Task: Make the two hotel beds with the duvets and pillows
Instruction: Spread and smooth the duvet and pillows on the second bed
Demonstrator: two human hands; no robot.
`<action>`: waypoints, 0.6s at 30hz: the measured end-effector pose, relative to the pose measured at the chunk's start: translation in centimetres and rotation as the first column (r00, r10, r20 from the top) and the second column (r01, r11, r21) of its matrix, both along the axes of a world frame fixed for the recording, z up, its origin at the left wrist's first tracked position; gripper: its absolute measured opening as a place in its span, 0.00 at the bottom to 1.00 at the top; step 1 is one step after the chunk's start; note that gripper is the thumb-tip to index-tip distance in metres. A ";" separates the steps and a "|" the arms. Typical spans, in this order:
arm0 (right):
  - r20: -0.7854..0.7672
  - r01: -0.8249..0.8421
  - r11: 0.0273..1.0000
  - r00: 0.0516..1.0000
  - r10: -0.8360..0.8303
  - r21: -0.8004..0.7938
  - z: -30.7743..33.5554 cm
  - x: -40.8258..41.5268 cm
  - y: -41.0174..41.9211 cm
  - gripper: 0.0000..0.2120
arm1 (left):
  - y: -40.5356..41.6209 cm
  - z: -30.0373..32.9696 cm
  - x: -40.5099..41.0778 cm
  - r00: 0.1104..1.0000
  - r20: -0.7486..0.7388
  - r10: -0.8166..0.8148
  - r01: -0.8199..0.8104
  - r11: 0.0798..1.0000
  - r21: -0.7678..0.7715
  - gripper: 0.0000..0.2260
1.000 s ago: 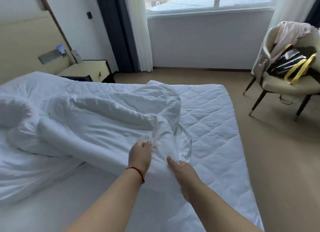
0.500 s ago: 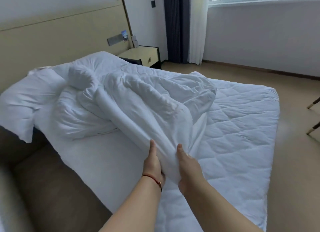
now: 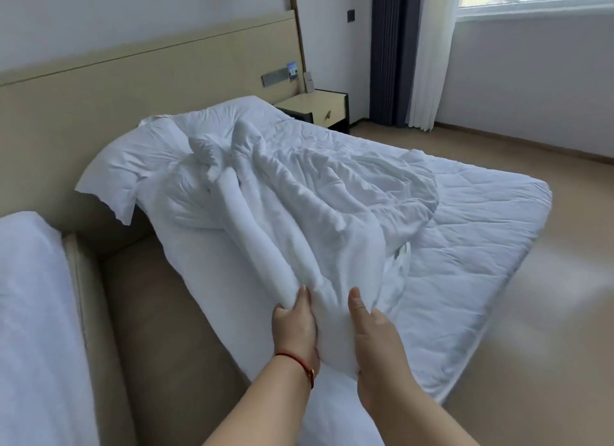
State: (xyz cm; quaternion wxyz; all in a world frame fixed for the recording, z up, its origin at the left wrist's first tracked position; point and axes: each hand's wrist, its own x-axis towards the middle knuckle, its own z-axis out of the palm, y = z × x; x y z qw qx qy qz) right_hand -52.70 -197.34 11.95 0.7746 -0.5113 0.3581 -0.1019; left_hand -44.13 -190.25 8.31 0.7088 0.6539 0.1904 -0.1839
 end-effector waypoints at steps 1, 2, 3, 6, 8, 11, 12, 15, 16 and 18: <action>-0.064 -0.055 0.997 0.997 0.051 -0.059 -0.5 -0.5 -0.3 0.25 | 0.5 -0.7 -0.6 1.000 -0.017 0.008 -0.006 0.998 0.063 0.19; -0.135 -0.128 0.983 0.985 0.110 -0.130 -1.2 -0.8 -1.0 0.25 | 1.1 -1.8 -0.9 0.999 -0.042 -0.009 0.015 0.990 0.140 0.25; -0.196 -0.199 0.963 0.967 0.163 -0.181 -1.9 -0.9 -1.9 0.26 | 1.5 -2.8 -1.1 0.996 -0.085 -0.025 0.044 0.973 0.226 0.30; -0.309 -0.286 0.921 0.930 0.200 -0.264 -3.9 -0.7 -6.0 0.28 | 1.8 -4.5 -1.2 0.986 -0.165 0.010 0.080 0.847 0.526 0.30; -0.344 -0.273 0.914 0.924 0.163 -0.299 -4.7 -0.6 -10.2 0.27 | 0.2 -4.1 -0.4 0.992 -0.124 0.027 0.069 0.707 0.703 0.30; -0.286 -0.215 0.943 0.948 0.140 -0.253 -5.2 -0.4 -17.9 0.23 | -5.6 -2.9 1.7 0.997 -0.026 -0.069 0.064 0.636 0.769 0.24; -0.274 -0.194 0.954 0.953 0.128 -0.227 -5.5 -0.3 -20.7 0.23 | -8.2 -2.9 2.5 0.994 0.014 -0.105 0.058 0.645 0.762 0.22; -0.319 -0.212 0.947 0.939 0.129 -0.240 -6.3 0.5 -29.6 0.23 | -16.8 -3.0 3.8 0.972 0.115 -0.205 0.055 0.676 0.735 0.21; -0.342 -0.215 0.941 0.932 0.118 -0.260 -6.6 0.9 -32.5 0.24 | -19.6 -3.3 3.9 0.960 0.135 -0.245 0.067 0.669 0.740 0.20; -0.373 -0.225 0.929 0.922 0.105 -0.293 -7.2 1.7 -37.5 0.24 | -24.2 -3.9 3.5 0.941 0.130 -0.313 0.112 0.650 0.751 0.18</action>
